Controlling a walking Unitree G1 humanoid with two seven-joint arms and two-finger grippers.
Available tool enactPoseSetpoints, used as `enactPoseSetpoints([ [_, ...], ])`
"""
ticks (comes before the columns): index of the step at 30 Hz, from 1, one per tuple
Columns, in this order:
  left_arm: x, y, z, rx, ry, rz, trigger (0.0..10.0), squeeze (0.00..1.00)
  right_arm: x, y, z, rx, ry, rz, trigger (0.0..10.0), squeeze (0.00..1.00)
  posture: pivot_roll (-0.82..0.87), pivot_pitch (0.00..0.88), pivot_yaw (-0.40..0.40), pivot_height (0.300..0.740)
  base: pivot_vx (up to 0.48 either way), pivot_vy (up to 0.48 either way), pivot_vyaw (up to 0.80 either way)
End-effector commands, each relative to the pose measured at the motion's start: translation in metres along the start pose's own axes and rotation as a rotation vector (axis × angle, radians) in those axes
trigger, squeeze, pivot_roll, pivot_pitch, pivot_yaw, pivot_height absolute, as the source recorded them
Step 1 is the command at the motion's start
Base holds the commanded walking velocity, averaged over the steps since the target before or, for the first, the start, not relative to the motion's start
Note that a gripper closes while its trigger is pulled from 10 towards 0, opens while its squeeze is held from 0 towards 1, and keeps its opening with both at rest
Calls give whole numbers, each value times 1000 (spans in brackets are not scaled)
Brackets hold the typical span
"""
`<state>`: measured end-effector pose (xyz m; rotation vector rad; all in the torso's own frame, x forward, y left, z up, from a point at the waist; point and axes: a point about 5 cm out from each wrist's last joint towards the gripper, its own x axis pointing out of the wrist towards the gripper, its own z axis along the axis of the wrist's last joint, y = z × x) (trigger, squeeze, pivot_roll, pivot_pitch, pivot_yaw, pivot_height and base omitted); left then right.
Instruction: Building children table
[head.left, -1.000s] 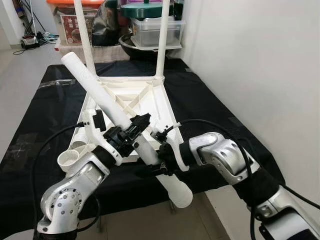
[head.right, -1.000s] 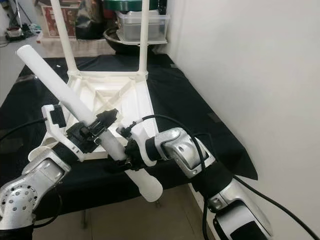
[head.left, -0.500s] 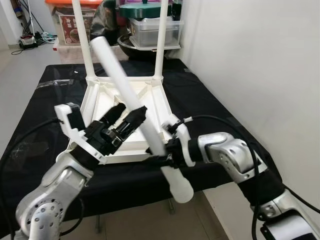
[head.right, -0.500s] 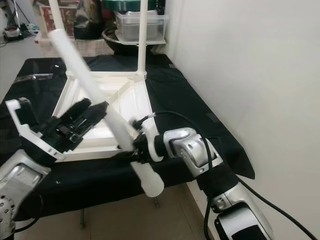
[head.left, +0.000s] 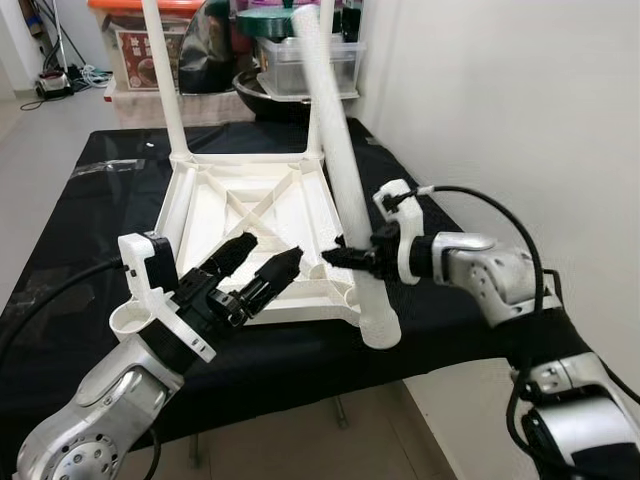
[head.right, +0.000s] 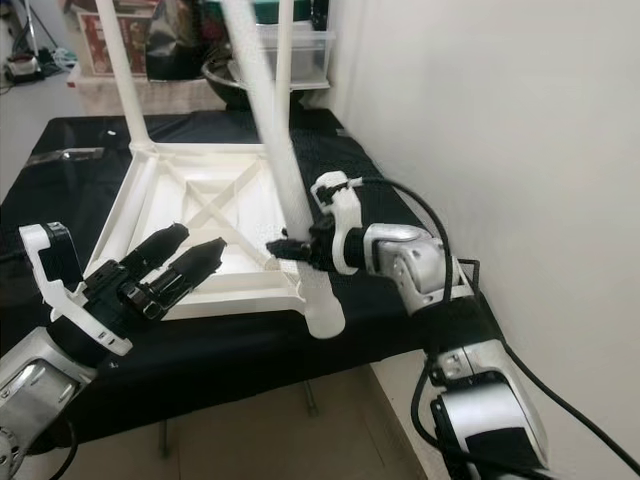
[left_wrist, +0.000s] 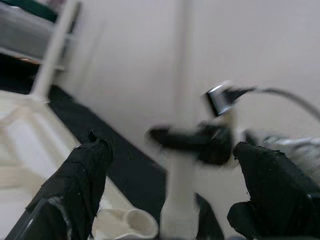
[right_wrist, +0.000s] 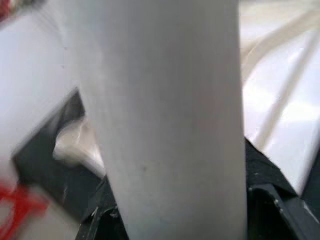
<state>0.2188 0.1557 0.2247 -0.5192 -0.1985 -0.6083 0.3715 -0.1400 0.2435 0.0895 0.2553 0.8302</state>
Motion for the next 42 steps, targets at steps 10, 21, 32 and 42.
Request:
enactPoseSetpoints([
  [10, -24, 64, -30, 206, 240, 591, 10000, 0, 2, -31, 56, 523, -495, -324, 10000, 0, 88, 0, -89, 740, 0, 0, 0],
  [21, -38, 76, -42, 358, 395, 713, 10000, 0, 21, 0, 54, 319, -542, -241, 10000, 0, 92, 0, -86, 740, 0, 0, 0],
  [32, -33, 82, -42, 442, 426, 729, 10000, 0, 25, 13, 50, 226, -557, -206, 10000, 0, 94, 0, -75, 740, 0, 0, 0],
  [42, -29, 77, -43, 426, 372, 669, 10000, 0, 28, 24, 46, 148, -558, -156, 10000, 0, 95, 0, -75, 740, 0, 0, 0],
])
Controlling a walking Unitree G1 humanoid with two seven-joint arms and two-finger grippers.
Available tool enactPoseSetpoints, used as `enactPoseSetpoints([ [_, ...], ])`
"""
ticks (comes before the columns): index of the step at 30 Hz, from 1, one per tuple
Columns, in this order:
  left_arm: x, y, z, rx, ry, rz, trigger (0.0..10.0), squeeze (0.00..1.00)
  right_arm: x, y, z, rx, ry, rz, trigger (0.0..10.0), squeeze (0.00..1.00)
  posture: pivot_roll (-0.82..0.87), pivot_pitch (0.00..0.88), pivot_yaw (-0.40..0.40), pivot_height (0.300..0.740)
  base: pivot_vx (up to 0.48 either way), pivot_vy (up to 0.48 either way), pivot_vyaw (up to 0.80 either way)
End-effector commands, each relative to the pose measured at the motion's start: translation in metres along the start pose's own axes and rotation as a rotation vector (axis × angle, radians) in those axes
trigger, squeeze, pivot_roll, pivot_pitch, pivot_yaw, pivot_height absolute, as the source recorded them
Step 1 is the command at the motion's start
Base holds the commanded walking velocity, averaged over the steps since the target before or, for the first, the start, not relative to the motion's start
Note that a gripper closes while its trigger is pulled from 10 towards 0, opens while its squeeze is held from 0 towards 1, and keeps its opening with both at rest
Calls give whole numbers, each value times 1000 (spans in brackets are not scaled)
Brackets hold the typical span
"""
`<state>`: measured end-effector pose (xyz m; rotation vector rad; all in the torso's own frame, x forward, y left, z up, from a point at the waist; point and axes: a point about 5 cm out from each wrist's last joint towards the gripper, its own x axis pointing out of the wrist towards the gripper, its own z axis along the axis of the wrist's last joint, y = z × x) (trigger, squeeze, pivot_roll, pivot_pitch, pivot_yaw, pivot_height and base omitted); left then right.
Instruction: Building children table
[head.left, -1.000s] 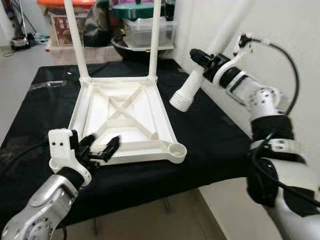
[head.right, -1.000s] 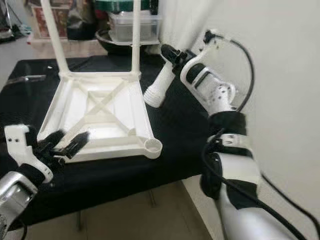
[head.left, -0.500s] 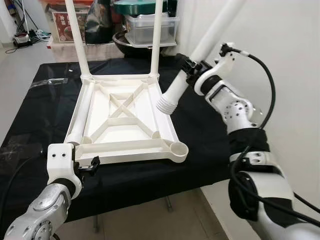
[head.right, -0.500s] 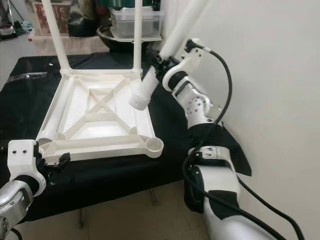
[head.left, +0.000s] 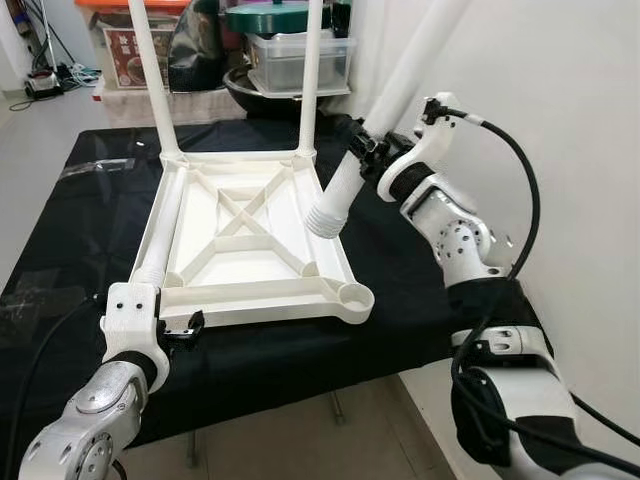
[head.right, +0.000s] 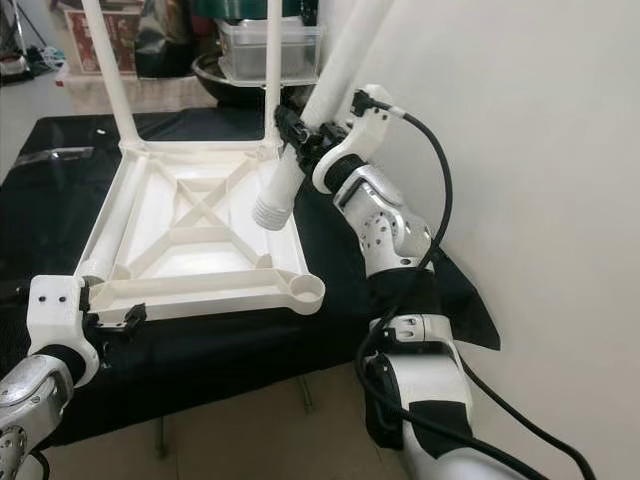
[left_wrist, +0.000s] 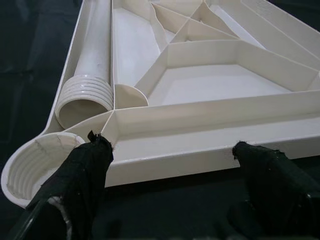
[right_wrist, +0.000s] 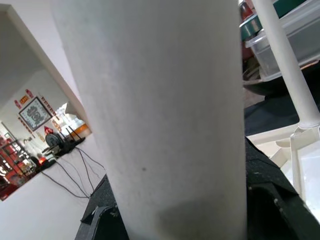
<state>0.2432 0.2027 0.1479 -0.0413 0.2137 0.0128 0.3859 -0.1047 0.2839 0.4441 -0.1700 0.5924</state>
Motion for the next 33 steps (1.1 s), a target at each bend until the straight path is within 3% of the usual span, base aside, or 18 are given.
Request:
enactPoseSetpoints([
  [1, -1, -1, 0, 7, -16, -5, 10000, 0, 0, 4, 2, -24, -22, 17, 10000, 0, 95, 0, -75, 740, 0, 0, 0],
  [9, -1, 1, 3, 45, -64, 4, 10000, 0, -1, 8, -2, -51, -18, 41, 10000, 0, 99, 0, -77, 740, 0, 0, 0],
  [11, -1, 2, 5, 61, -96, 11, 10000, 0, -3, 11, -5, -116, -8, 60, 10000, 0, 96, 0, -77, 740, 0, 0, 0],
  [14, -1, 2, 5, 61, -96, 11, 10000, 0, -3, 11, -5, -116, -8, 60, 10000, 0, 96, 0, -77, 740, 0, 0, 0],
  [19, -1, 1, 10, 26, -146, -17, 10000, 0, -7, 13, -15, -246, 23, 75, 10000, 0, 94, 0, -79, 740, 198, 0, 0],
  [33, -2, -2, 12, 5, -181, -36, 10000, 0, -16, 13, -37, -256, 92, 68, 10000, 0, 90, 0, -74, 740, 338, 0, -210],
])
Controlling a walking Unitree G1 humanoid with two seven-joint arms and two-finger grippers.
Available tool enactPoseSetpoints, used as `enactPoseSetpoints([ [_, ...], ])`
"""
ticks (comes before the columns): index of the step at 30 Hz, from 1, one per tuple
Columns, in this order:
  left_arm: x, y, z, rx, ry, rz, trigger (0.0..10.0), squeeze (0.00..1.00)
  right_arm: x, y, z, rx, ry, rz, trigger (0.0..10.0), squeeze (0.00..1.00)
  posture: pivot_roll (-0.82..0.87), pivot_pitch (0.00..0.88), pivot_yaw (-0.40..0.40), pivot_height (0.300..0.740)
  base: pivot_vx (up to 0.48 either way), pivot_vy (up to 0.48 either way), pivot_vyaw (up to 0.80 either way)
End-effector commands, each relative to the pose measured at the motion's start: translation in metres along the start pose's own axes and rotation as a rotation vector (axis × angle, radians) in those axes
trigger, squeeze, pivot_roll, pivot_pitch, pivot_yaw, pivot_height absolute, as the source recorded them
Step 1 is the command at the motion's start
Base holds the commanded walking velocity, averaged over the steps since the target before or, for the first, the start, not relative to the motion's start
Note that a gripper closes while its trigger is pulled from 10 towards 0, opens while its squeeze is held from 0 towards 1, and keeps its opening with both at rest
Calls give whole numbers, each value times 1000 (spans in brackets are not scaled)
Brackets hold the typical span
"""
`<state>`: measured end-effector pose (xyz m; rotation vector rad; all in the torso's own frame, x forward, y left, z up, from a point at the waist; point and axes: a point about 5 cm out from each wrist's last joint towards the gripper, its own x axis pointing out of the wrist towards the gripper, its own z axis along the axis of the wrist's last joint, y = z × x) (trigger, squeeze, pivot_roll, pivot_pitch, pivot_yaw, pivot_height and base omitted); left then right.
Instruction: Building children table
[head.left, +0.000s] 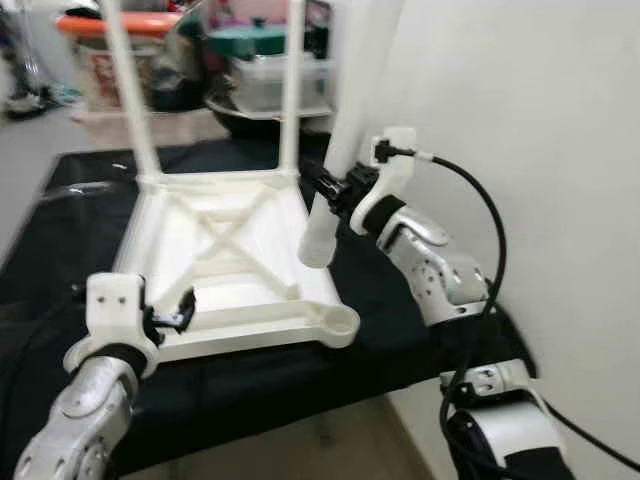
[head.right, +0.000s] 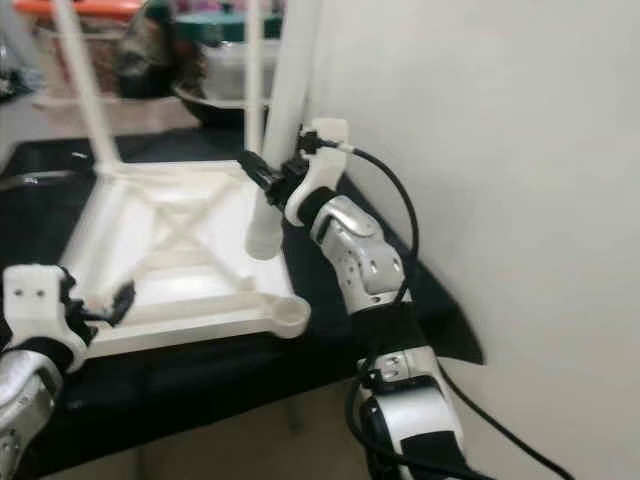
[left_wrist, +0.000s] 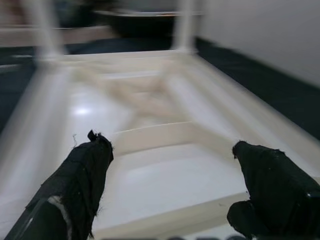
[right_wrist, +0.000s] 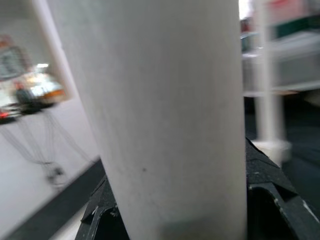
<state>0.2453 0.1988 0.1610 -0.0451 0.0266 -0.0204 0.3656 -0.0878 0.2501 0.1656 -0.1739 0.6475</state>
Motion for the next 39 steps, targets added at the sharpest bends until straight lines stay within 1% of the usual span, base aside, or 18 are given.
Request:
enactPoseSetpoints([
  [1, -2, 2, -1, 8, 0, -1, 10000, 0, 0, 3, -1, -9, 6, 11, 10000, 0, 90, 0, -73, 740, 337, 0, -525],
  [4, -1, 1, -1, 11, -10, -6, 10000, 0, -1, 5, -2, -14, 5, 31, 10000, 0, 89, 0, -74, 740, 341, 0, -800],
  [6, -1, -1, 0, 21, -20, -12, 10000, 0, -3, 6, -3, -47, -2, 41, 10000, 0, 88, 0, -76, 740, 0, 0, 0],
  [8, -1, -1, 0, 23, -22, -13, 10000, 0, -3, 6, -4, -51, -2, 46, 10000, 0, 88, 0, -76, 740, 0, 0, 0],
  [13, -2, -6, -2, 28, -24, -23, 10000, 0, -6, 14, -7, -74, 17, 134, 10000, 0, 87, 0, -79, 740, 0, 0, 0],
  [15, -2, -6, -2, 28, -24, -25, 10000, 0, -7, 15, -7, -76, 22, 147, 10000, 0, 87, 0, -79, 740, 0, 0, 0],
  [16, -2, -8, -3, 35, -26, -33, 10000, 0, -11, 19, -9, -93, 46, 226, 10000, 0, 86, 0, -80, 740, 0, 0, 0],
  [17, -3, -8, -3, 36, -23, -32, 10000, 0, -13, 21, -10, -108, 61, 273, 10000, 0, 85, 0, -80, 740, 0, 0, 0],
  [20, -3, -9, -5, 42, -19, -29, 10000, 0, -21, 23, -13, -156, 94, 368, 10000, 0, 80, 0, -82, 740, 0, 0, 0],
  [23, -3, -9, -5, 42, -19, -29, 10000, 0, -21, 23, -13, -156, 94, 368, 10000, 0, 80, 0, -82, 740, 0, 0, 0],
  [27, -4, -10, -6, 44, -14, -27, 10000, 0, -25, 24, -15, -179, 115, 413, 10000, 0, 81, 0, -89, 740, 0, 0, 0],
  [29, -5, -12, -7, 53, -13, -30, 10000, 0, -28, 27, -19, -199, 130, 453, 10000, 0, 84, 0, -93, 740, 0, 0, 0],
  [32, -6, -13, -8, 49, -5, -34, 10000, 0, -27, 29, -20, -201, 129, 460, 10000, 0, 86, 0, -95, 740, 0, 0, 0],
  [37, -7, -16, -10, 57, 9, -34, 10000, 0, -26, 32, -22, -199, 124, 461, 10000, 0, 92, 0, -94, 740, -461, 0, 0],
  [39, -6, -15, -8, 49, -12, -30, 10000, 0, -25, 35, -22, -192, 109, 453, 10000, 0, 92, 0, -91, 740, 0, 0, 644],
])
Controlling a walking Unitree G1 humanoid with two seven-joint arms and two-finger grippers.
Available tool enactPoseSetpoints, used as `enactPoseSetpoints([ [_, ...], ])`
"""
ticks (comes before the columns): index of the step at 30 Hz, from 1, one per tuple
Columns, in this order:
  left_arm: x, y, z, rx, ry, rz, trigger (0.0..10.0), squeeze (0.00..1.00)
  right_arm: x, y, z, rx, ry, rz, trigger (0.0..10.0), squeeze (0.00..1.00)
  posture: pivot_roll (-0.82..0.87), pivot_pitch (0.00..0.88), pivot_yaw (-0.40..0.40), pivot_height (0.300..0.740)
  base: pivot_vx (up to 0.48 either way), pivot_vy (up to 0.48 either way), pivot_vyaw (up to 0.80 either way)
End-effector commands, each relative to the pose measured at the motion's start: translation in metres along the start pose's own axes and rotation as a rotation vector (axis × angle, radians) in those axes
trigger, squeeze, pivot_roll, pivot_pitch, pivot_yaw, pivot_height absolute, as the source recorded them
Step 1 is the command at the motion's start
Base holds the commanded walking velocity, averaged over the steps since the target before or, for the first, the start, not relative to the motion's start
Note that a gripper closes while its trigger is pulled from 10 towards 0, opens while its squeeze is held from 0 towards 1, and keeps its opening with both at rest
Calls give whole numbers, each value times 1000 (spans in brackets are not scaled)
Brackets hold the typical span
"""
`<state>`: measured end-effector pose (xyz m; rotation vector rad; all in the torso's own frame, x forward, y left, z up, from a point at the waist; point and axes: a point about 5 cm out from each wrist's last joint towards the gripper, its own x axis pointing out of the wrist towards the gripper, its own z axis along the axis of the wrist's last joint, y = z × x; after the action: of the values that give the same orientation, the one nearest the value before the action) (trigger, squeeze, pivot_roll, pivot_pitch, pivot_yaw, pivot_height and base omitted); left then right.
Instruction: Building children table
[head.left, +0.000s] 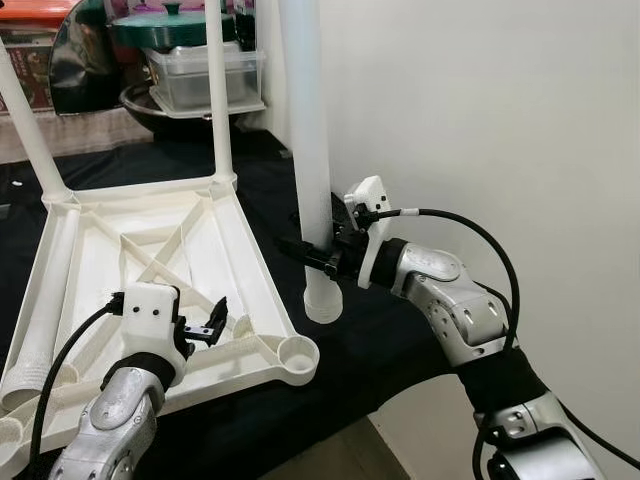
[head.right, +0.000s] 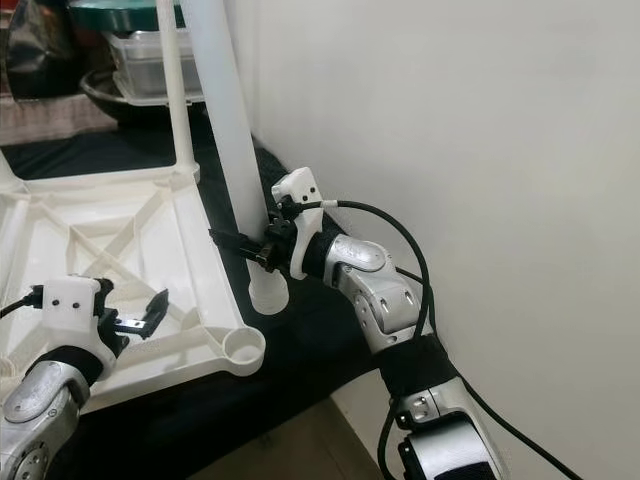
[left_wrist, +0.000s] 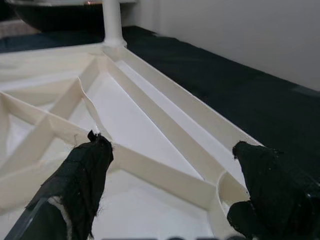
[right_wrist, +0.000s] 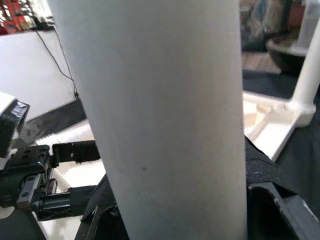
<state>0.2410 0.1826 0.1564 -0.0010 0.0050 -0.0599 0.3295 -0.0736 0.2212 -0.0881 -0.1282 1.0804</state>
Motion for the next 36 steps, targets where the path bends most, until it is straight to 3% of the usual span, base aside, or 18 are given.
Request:
enactPoseSetpoints([
  [1, -2, 1, -2, -1, 1, 10, 10000, 0, 3, 3, 6, -8, -42, -15, 10000, 0, 92, 0, -91, 740, 0, 0, 575],
  [17, -1, 2, -6, 0, 22, 28, 10000, 0, -1, 3, -1, 8, -29, -41, 10000, 0, 85, 0, -84, 740, 0, 0, 108],
  [29, 0, 9, -11, 3, 49, 77, 10000, 0, 2, 2, -7, -86, -1, -52, 10000, 0, 90, 0, -85, 740, 0, 0, 133],
  [36, -1, 10, -12, 3, 52, 87, 10000, 0, 3, -2, -8, -34, -19, -112, 10000, 0, 92, 0, -86, 740, 0, 0, 343],
])
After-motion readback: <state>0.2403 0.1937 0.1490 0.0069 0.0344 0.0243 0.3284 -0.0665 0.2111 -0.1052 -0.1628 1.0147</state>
